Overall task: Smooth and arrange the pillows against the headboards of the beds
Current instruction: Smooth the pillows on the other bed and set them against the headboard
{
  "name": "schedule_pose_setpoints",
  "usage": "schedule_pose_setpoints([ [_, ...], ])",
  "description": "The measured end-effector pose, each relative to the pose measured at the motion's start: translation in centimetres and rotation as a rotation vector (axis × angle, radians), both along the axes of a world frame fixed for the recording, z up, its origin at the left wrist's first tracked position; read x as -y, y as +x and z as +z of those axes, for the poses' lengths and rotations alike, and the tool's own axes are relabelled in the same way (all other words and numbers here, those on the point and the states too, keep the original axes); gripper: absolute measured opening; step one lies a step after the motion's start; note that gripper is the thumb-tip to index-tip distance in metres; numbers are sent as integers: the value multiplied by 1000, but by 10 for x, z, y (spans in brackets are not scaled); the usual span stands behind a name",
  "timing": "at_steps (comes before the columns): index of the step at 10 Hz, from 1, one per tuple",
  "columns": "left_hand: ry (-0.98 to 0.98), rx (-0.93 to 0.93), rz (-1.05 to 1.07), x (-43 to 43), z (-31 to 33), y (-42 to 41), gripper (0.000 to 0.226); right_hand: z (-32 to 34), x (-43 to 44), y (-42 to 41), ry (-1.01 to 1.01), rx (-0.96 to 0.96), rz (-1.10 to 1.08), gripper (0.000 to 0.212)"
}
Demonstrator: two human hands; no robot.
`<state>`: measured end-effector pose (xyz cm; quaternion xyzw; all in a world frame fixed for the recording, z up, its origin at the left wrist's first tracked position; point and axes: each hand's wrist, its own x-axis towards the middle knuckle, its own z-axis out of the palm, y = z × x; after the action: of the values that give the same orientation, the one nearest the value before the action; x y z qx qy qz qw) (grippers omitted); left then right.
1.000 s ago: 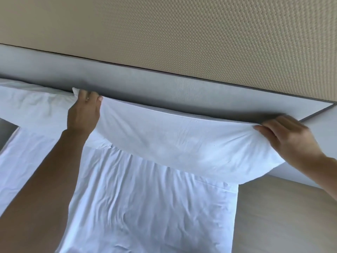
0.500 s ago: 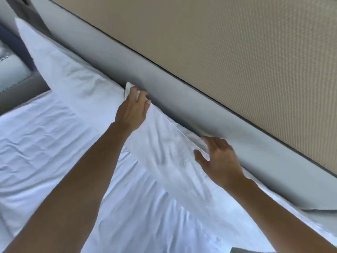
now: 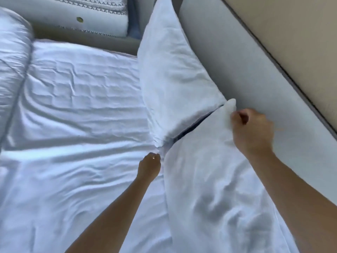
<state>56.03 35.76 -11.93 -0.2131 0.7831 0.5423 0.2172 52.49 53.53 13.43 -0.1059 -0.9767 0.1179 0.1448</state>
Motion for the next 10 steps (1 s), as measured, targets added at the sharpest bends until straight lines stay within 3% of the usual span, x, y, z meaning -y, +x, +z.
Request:
schedule_pose_setpoints([
  [1, 239, 165, 137, -2, -38, -17, 29, 6, -3, -9, 19, -76, 34, 21],
  [3, 641, 267, 370, -33, -68, -56, 26, 18, -21, 3, -130, -133, 98, 19],
  [4, 498, 241, 369, -44, -78, -66, 18, 22, -35, -2, -140, 52, 105, 26],
  [5, 519, 256, 350, -44, -76, -70, 6, 30, -42, -10, -127, 207, 78, 23],
  [6, 592, 290, 318, -37, -73, -77, 22, 43, -46, -20, -229, 200, -3, 43],
  [7, 429, 166, 311, -32, -68, -82, 11, 47, -55, -28, -290, 144, -72, 43],
  [8, 25, -53, 240, -23, -75, -77, 30, 41, -62, -27, -312, 74, -82, 38],
  [10, -400, -307, -85, -30, -90, -71, 23, 18, -73, -22, -112, 16, -6, 25],
])
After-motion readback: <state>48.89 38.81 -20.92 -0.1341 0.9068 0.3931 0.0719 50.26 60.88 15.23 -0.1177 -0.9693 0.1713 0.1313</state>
